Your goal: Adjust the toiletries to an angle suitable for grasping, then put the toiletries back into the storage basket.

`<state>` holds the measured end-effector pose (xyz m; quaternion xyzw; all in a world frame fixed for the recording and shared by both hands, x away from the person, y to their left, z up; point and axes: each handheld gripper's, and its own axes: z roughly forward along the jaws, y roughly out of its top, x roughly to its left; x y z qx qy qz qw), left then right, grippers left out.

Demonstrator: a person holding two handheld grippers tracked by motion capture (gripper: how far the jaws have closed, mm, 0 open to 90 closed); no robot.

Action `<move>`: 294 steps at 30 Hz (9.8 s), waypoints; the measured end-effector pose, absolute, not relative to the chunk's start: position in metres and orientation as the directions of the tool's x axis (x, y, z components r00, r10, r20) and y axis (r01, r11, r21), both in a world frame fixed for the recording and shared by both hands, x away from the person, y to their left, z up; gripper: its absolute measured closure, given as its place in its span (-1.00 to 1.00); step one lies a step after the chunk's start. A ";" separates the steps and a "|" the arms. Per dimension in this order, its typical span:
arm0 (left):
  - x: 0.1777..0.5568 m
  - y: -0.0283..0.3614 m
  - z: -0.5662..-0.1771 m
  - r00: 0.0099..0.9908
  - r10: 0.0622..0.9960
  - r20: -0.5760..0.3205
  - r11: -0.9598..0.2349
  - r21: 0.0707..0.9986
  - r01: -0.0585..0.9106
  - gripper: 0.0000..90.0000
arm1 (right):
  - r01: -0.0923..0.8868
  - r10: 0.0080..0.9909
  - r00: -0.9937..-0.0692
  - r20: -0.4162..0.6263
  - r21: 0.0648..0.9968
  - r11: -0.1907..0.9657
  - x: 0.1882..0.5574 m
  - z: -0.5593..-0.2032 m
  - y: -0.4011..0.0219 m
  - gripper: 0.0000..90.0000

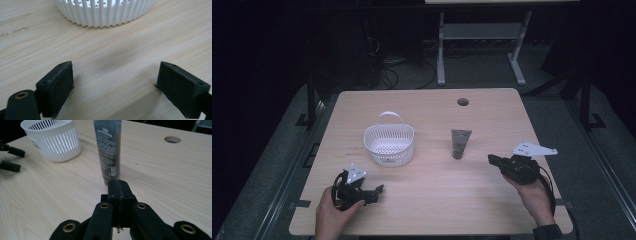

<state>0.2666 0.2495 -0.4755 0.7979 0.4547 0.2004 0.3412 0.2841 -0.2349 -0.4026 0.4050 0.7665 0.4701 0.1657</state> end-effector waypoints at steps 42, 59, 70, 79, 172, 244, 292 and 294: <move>0.267 0.250 -0.475 0.506 0.862 0.012 -0.355 0.726 0.589 -0.72 | 0.430 0.755 -0.645 0.118 0.873 0.231 0.334 -0.380 -0.197 1.00; 0.267 0.250 -0.475 0.506 0.862 0.010 -0.355 0.725 0.590 -0.72 | 0.443 0.768 -0.629 0.118 0.867 0.229 0.349 -0.381 -0.190 1.00; 0.267 0.250 -0.475 0.507 0.862 0.011 -0.357 0.724 0.590 -0.72 | 0.446 0.781 -0.614 0.113 0.866 0.225 0.355 -0.381 -0.191 1.00; 0.267 0.250 -0.475 0.507 0.862 0.011 -0.357 0.724 0.591 -0.72 | 0.448 0.785 -0.608 0.120 0.868 0.214 0.360 -0.381 -0.192 1.00; 0.267 0.249 -0.475 0.505 0.863 0.012 -0.356 0.723 0.592 -0.72 | 0.503 0.705 -0.699 0.121 0.784 0.364 0.401 -0.368 -0.165 -0.82; 0.267 0.249 -0.475 0.504 0.863 0.010 -0.354 0.724 0.592 -0.72 | 0.440 0.699 -0.714 0.041 0.803 0.402 0.389 -0.336 -0.147 -0.34; 0.267 0.249 -0.475 0.505 0.863 0.012 -0.356 0.725 0.590 -0.72 | 0.354 0.618 -0.786 0.027 0.839 0.414 0.395 -0.281 -0.090 -0.34; 0.267 0.249 -0.475 0.505 0.863 0.012 -0.356 0.724 0.591 -0.72 | 0.351 0.615 -0.788 0.028 0.841 0.412 0.395 -0.279 -0.088 -0.34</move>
